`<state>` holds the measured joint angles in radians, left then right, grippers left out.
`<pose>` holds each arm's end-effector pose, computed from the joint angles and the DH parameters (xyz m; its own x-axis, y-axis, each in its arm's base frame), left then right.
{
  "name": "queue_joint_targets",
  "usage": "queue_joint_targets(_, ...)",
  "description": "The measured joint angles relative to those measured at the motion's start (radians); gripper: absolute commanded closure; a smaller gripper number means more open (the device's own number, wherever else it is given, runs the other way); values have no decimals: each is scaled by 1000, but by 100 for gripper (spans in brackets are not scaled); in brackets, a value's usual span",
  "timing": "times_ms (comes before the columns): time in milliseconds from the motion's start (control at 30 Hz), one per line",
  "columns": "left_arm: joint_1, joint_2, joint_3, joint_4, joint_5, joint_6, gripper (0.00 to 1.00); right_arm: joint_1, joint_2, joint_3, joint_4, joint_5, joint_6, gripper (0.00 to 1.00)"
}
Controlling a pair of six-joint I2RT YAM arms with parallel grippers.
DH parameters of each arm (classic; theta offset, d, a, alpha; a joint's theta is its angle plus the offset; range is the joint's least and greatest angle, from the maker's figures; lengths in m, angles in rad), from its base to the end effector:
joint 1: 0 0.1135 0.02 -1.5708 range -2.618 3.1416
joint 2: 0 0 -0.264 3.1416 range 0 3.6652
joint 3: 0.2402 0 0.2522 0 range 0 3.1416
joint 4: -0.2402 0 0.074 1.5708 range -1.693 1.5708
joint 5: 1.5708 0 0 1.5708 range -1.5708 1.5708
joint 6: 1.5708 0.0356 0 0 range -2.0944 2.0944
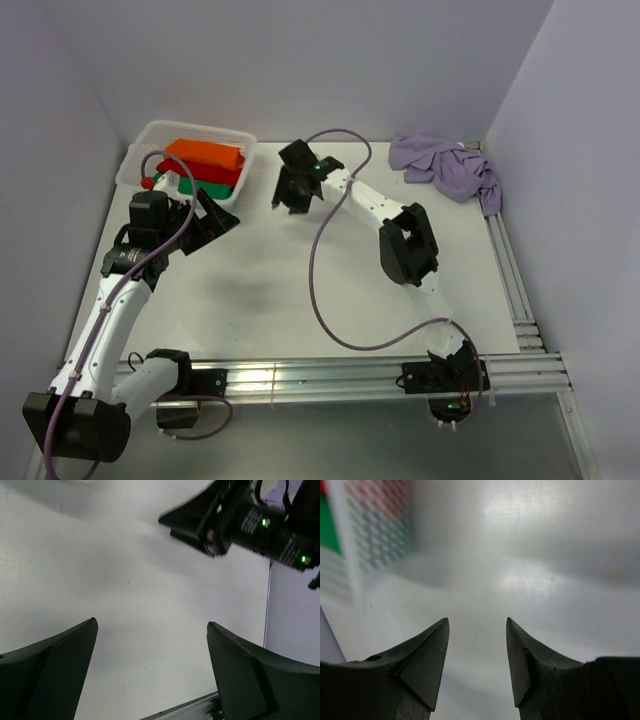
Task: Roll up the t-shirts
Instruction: Place the rolled tshirt into the container
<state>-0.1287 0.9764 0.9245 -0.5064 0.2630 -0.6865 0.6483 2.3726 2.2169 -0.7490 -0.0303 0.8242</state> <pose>0.2089 -0.0364 0.3220 -0.6235 -0.5364 -0.5687 -0.0680 0.7619 -0.6441 0.4208 0.3201 0.2322 -0.8796 0.2541 -0.4022 0.0400 0.8819 0.4697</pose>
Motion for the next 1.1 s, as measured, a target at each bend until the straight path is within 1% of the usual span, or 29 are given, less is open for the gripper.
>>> queue_joint_targets(33, 0, -3, 0, -2, 0, -3, 4, 4, -45, -79, 34, -9, 3, 43)
queue_joint_targets(100, 0, -12, 0, -5, 0, -7, 4, 1, -167, -289, 70, -25, 5, 42)
queue_joint_targets(167, 0, -23, 0, -6, 2, -11, 4, -19, -283, -461, 81, -36, -7, 41)
queue_joint_targets(267, 0, -38, 0, -5, 4, -19, 4, -53, -459, -669, 129, -43, -48, 38)
queue_joint_targets(333, 0, -50, -6, 0, 7, -31, 4, -72, -579, -781, 151, -42, -76, 35)
queue_joint_targets(467, 0, -79, -29, 7, 13, -34, 4, -60, -863, -991, 220, -44, -134, 23)
queue_joint_targets(533, 0, -90, -40, 8, 15, -33, 5, -48, -994, -1069, 241, -50, -147, 19)
queue_joint_targets(600, 0, -105, -55, 10, 22, -32, 5, -39, -1107, -1127, 246, -55, -160, 11)
queue_joint_targets(667, -1, -128, -79, 13, 29, -33, 6, -38, -1213, -1181, 260, -64, -169, 6)
queue_joint_targets(700, -2, -143, -92, 13, 30, -33, 5, -38, -1263, -1208, 265, -64, -171, 5)
queue_joint_targets(767, -2, -177, -118, 19, 32, -38, 5, -38, -1367, -1265, 274, -64, -177, 4)
queue_joint_targets(867, -2, -239, -157, 31, 36, -53, 5, -38, -1479, -1323, 267, -59, -180, 4)
queue_joint_targets(1100, -3, -351, -229, 56, 57, -87, 5, -38, -1601, -1400, 255, -41, -180, 3)
